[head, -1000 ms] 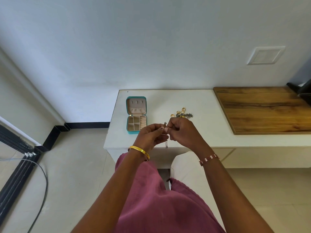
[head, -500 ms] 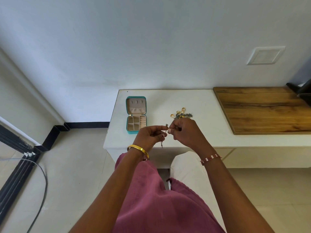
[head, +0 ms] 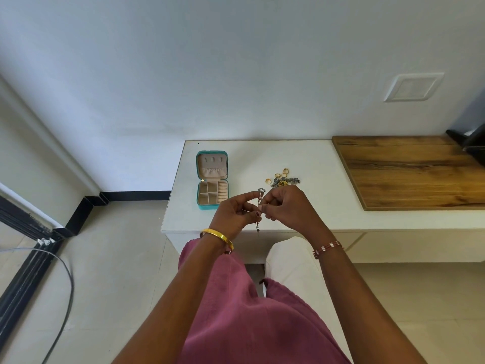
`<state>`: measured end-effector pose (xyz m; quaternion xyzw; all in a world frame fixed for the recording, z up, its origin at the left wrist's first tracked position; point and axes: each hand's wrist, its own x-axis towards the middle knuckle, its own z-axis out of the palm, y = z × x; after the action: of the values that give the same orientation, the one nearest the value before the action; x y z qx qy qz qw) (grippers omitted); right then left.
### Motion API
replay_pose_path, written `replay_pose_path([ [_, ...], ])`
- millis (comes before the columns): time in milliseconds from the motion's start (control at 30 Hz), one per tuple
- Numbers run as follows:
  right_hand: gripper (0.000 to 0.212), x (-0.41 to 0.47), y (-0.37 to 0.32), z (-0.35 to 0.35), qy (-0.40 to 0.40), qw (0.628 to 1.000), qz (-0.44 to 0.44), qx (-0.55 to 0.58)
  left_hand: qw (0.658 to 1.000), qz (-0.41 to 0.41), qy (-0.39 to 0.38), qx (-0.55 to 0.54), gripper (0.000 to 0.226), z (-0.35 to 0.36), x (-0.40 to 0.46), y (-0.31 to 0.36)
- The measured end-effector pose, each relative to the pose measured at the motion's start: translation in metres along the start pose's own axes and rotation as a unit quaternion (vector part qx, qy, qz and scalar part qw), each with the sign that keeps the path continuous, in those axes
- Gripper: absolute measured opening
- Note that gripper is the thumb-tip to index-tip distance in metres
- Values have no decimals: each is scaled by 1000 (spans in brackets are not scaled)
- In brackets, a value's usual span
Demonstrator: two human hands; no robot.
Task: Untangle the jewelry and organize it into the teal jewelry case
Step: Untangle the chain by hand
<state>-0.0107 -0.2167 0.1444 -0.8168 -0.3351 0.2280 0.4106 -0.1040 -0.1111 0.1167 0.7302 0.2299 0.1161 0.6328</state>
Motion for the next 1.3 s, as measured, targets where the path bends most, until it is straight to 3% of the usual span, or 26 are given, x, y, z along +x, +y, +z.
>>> replay_pose_path([
  [400,27,1,3,4,-12,1000,-4,-17,998,26,7,62,46,0,1,-2],
  [700,11,-1,4,-5,-14,999,11,34,980,-74,17,-186,33,-2,-1,-5],
  [800,16,-2,5,-4,-49,998,25,27,972,-80,16,-219,33,-1,1,-6],
  [1000,17,-2,4,1,-67,997,20,38,971,-80,29,-223,42,-2,3,-8],
  [1300,11,1,3,16,9,999,15,30,982,-58,85,-156,60,-3,3,-3],
])
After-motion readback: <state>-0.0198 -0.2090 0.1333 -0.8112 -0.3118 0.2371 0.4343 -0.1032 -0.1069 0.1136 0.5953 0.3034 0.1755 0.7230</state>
